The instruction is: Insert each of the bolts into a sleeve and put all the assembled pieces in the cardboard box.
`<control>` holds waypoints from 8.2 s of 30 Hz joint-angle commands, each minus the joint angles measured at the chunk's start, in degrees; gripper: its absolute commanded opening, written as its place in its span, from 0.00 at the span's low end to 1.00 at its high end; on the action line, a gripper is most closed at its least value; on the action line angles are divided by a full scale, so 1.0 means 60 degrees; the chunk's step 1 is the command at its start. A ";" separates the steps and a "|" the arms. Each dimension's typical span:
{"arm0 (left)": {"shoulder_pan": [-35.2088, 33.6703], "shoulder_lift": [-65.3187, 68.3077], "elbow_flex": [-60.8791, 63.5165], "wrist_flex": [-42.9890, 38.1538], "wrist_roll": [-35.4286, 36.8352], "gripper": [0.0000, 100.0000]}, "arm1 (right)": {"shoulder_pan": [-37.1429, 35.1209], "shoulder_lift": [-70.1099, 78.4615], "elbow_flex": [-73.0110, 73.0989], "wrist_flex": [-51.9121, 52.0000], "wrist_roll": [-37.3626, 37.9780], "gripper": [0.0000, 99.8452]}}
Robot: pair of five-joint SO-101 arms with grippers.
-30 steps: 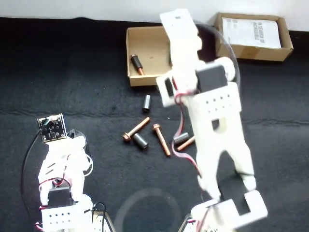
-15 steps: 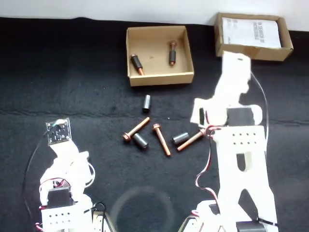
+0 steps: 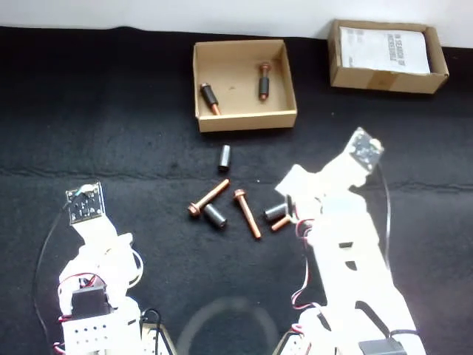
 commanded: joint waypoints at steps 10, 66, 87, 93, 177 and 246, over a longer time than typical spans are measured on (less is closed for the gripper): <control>-0.0168 -0.0242 0.0168 0.0015 0.0000 0.01 | -0.0725 -0.0388 0.1385 -0.2674 -0.2007 0.20; -0.0593 -0.0286 0.0168 -0.0015 -0.0044 0.01 | -0.2440 0.0388 -0.1370 -0.0286 0.0103 0.21; -0.0593 -0.0286 0.0168 0.0015 -0.0044 0.01 | -0.1458 0.0344 0.0476 -0.1018 0.0161 0.21; -0.0593 -0.0286 0.0168 0.0015 -0.0044 0.01 | -0.1458 0.0359 0.0491 -0.1004 0.0161 0.21; 0.0007 -0.0227 -0.1018 -0.0513 -0.0806 0.01 | 0.2630 -0.5136 -0.6249 0.8535 0.1744 0.01; 0.9179 2.2513 -2.0769 0.2462 0.1612 0.24 | 1.8044 -1.2462 0.8344 -0.1868 0.8850 0.01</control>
